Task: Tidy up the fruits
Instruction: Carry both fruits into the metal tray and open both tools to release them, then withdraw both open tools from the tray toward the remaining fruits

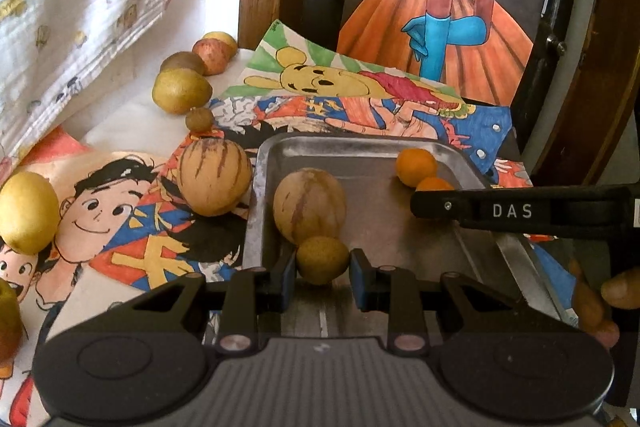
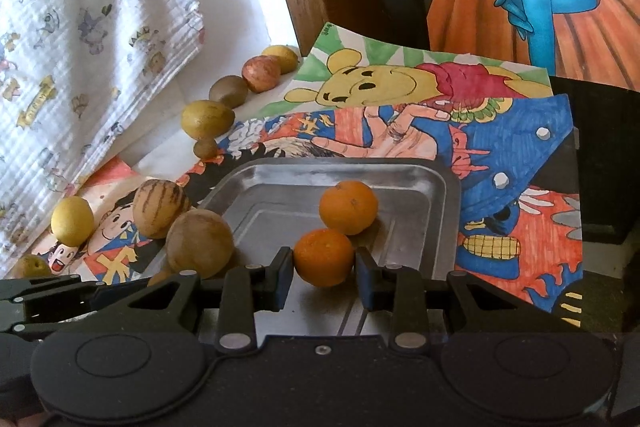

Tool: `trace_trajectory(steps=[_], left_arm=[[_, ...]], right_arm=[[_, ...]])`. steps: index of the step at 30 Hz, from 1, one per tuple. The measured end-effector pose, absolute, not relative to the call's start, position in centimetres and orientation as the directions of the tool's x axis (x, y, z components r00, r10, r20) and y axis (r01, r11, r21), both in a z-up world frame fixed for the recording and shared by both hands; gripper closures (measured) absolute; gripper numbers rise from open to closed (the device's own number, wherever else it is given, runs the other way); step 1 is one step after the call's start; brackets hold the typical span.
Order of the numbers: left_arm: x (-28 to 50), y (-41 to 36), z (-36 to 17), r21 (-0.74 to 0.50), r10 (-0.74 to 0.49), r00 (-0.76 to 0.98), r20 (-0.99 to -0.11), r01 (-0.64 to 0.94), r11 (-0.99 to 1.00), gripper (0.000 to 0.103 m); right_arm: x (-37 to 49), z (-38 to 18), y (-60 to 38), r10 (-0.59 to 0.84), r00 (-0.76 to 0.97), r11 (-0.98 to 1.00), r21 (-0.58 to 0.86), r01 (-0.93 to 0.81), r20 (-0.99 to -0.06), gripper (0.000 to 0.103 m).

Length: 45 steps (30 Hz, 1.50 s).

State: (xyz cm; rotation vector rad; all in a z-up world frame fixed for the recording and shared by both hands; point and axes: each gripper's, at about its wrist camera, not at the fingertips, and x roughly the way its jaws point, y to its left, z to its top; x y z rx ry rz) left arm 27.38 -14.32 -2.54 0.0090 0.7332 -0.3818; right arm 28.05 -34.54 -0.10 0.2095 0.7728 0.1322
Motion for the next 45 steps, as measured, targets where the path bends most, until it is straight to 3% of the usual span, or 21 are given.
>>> trace_trajectory(steps=[8, 17, 27, 33, 45], left_arm=[[27.2, -13.9, -2.6, -0.146, -0.351, 0.667, -0.657, 0.343, 0.928, 0.072], [26.0, -12.7, -1.7, -0.183, -0.357, 0.682, -0.639, 0.316, 0.931, 0.057], [23.0, -10.9, 0.9, -0.183, -0.295, 0.760, -0.580, 0.231, 0.956, 0.018], [21.1, -9.3, 1.8, -0.165, -0.241, 0.789, -0.564, 0.178, 0.970, 0.005], [17.8, -6.1, 2.6, -0.146, -0.170, 0.800, -0.575, 0.104, 0.984, 0.001]], right_arm=[[28.0, -0.1, -34.5, 0.194, 0.708, 0.971, 0.237, -0.038, -0.679, 0.065], [26.8, 1.1, -34.8, 0.187, 0.718, 0.971, 0.236, -0.033, -0.671, 0.061], [24.1, 3.3, -34.4, 0.182, 0.740, 0.972, 0.233, -0.035, -0.648, 0.041], [21.8, 4.6, -33.8, 0.178, 0.749, 0.973, 0.226, -0.039, -0.638, 0.026], [16.5, 6.7, -31.4, 0.194, 0.743, 0.977, 0.194, -0.088, -0.641, 0.001]])
